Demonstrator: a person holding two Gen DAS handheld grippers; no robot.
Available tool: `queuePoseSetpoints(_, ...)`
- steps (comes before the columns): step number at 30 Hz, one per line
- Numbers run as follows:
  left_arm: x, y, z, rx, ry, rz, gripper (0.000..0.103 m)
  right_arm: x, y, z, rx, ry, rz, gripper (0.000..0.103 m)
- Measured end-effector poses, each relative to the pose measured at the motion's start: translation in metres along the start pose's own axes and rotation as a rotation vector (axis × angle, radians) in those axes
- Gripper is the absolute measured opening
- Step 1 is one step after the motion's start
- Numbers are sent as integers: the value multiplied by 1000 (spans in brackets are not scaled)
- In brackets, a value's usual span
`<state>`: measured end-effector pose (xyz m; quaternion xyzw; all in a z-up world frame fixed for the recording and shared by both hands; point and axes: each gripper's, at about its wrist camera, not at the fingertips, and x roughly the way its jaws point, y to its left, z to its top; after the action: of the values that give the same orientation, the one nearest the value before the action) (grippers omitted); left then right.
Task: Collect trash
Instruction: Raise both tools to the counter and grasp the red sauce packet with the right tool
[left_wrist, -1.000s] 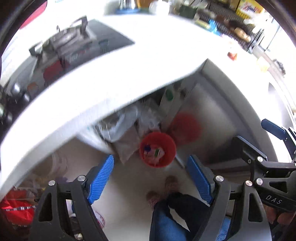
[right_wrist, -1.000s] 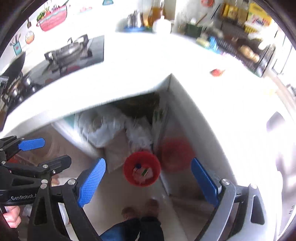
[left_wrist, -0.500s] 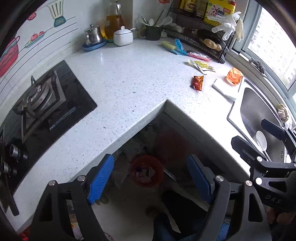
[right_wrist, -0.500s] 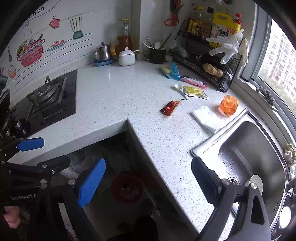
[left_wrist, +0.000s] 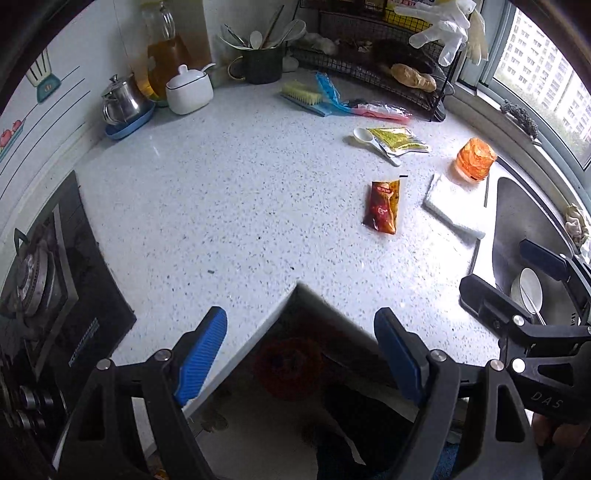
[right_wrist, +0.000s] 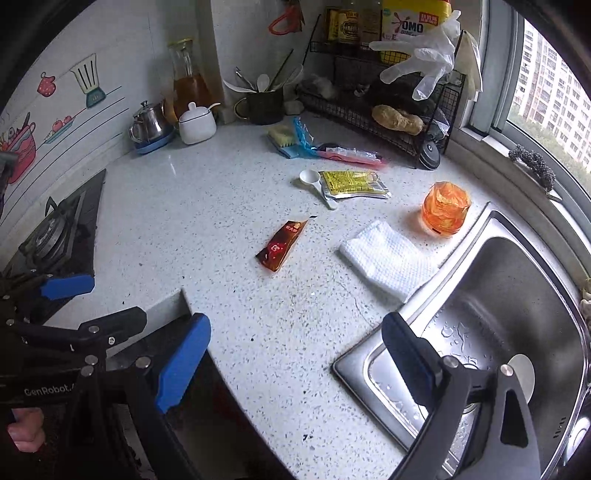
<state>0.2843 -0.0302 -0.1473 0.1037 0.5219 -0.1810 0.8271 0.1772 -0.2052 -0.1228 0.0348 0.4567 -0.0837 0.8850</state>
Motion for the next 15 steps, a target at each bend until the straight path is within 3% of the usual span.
queuePoseSetpoints(9,39,23,54,-1,39,52,81,54,0,39,20,57,106,93)
queuePoseSetpoints(15,66,39,76,27,72,46,80,81,9,52,42,104,131,93)
